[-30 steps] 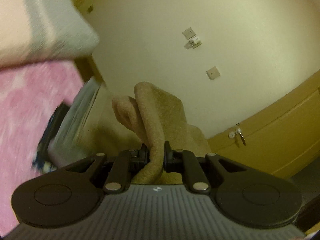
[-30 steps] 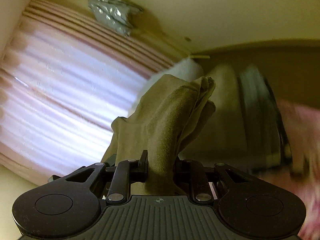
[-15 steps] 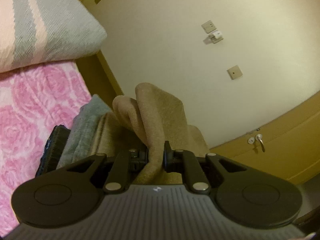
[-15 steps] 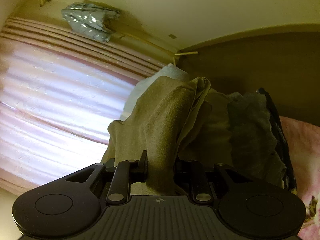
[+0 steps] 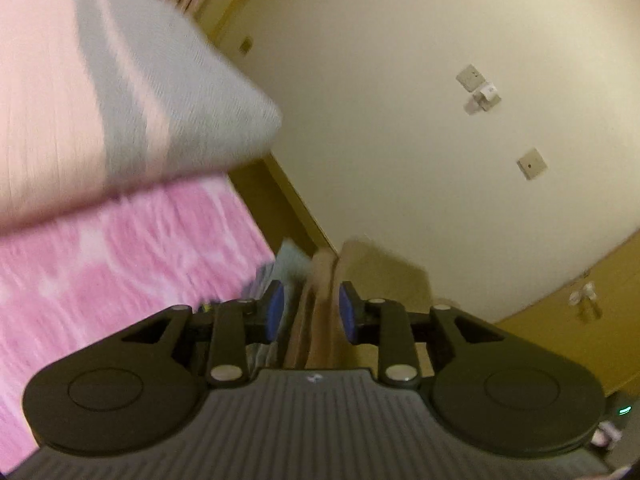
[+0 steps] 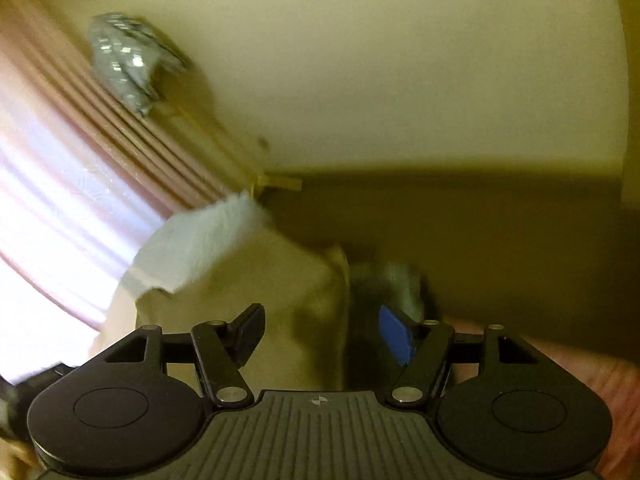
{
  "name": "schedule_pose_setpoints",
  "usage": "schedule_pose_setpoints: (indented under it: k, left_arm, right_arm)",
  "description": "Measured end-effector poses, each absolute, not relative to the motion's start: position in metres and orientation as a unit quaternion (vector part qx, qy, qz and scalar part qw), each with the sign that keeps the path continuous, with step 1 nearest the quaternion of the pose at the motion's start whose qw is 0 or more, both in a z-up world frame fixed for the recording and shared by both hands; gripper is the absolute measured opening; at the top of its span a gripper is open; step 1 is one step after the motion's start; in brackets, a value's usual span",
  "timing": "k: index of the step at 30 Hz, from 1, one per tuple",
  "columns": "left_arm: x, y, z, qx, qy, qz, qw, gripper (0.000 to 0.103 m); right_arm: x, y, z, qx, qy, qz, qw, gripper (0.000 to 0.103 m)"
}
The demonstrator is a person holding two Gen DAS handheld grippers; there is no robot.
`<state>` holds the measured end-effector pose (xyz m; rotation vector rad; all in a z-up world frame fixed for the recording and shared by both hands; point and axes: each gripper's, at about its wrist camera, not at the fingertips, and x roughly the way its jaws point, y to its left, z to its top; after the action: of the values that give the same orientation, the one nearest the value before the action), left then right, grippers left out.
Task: Fold clothes
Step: 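Lower the shirt onto the stack top and open both grippers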
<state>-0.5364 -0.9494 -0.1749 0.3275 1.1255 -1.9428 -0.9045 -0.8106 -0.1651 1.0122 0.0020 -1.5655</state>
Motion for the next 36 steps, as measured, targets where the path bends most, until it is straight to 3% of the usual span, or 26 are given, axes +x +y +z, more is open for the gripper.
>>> schedule_pose_setpoints:
  k: [4, 9, 12, 23, 29, 36]
  left_arm:
    - [-0.589, -0.942, -0.144, 0.177, 0.382, -0.822, 0.382, 0.022]
    - [-0.651, -0.943, -0.154, 0.223, 0.304, -0.840, 0.390, 0.022]
    - [-0.665, -0.956, -0.178, 0.239, 0.296, -0.830, 0.409, 0.023]
    - [-0.632, -0.961, -0.240, 0.199, 0.343, -0.823, 0.408, 0.023]
    - [-0.612, -0.944, -0.207, 0.153, 0.345, -0.821, 0.428, 0.013]
    - [-0.583, -0.885, -0.181, 0.148, 0.306, -0.832, 0.438, 0.013]
  right_arm:
    - [-0.871, -0.824, -0.147, 0.355, 0.050, -0.697, 0.621, 0.067]
    - [-0.832, -0.854, -0.155, 0.322, 0.088, -0.698, 0.633, 0.066]
    - [-0.815, -0.875, -0.172, 0.312, 0.095, -0.710, 0.624, 0.066]
    - [-0.822, -0.906, -0.229, 0.332, 0.144, -0.701, 0.614, 0.067]
    - [-0.841, -0.869, -0.199, 0.317, 0.106, -0.703, 0.628, 0.067]
    - [-0.852, -0.776, -0.175, 0.304, 0.065, -0.698, 0.645, 0.067]
